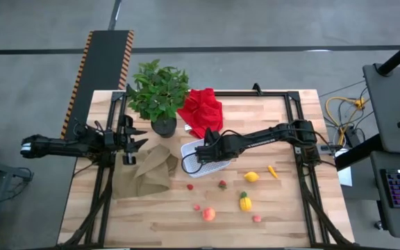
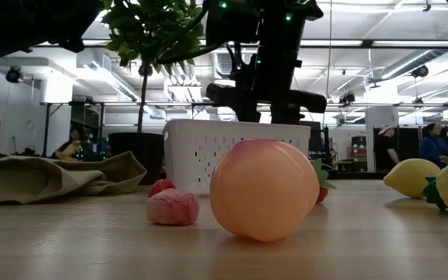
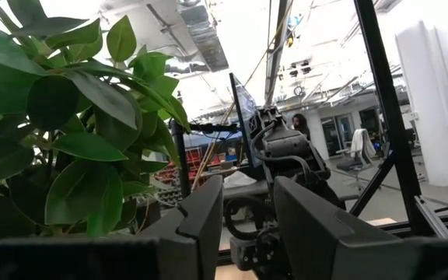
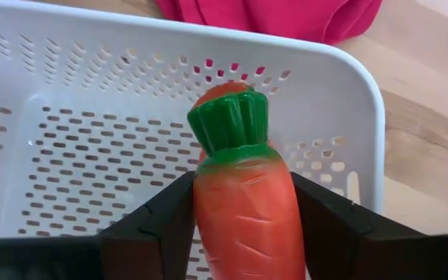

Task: Pick and placing Produce into tupperware
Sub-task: Put the orange carrot into the bin, then put the yellow banana pepper into the bin

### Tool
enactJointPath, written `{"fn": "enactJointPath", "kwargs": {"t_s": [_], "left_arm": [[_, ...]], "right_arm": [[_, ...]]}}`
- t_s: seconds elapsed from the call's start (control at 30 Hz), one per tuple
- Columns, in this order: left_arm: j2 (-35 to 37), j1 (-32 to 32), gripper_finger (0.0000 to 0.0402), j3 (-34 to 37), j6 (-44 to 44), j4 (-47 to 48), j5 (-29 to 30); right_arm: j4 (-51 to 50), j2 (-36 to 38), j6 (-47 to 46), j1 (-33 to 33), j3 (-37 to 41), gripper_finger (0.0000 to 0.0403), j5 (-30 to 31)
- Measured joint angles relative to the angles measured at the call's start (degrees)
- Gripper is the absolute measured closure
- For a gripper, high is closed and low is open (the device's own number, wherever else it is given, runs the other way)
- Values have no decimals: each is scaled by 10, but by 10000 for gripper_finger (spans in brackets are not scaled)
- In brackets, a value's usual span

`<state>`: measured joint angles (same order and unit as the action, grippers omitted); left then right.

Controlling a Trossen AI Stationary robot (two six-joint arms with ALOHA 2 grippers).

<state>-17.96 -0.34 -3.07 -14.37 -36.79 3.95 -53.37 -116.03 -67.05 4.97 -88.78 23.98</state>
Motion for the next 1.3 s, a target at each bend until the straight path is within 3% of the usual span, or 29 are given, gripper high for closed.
{"fn": "enactJointPath", "kwargs": {"t_s": [0.37,0.63,0.8,0.9,1.07,1.17,1.3], "left_arm": [[0,0,297,1,0,0,0],[0,0,297,2,0,1,0],[0,0,297,5,-1,1,8],[-1,0,297,5,-1,0,10],[-5,0,297,5,-1,0,10],[-9,0,297,5,-1,1,10],[-15,0,297,5,0,1,10]], "right_arm": [[-10,18,21,0,-12,133,10],[-79,149,36,52,-25,144,102],[-161,216,-26,117,-17,155,112],[-221,231,-86,156,-10,160,87],[-313,239,-177,209,-7,163,-17],[-365,236,-214,243,1,163,-46],[-357,242,-250,282,37,164,-72]]}}
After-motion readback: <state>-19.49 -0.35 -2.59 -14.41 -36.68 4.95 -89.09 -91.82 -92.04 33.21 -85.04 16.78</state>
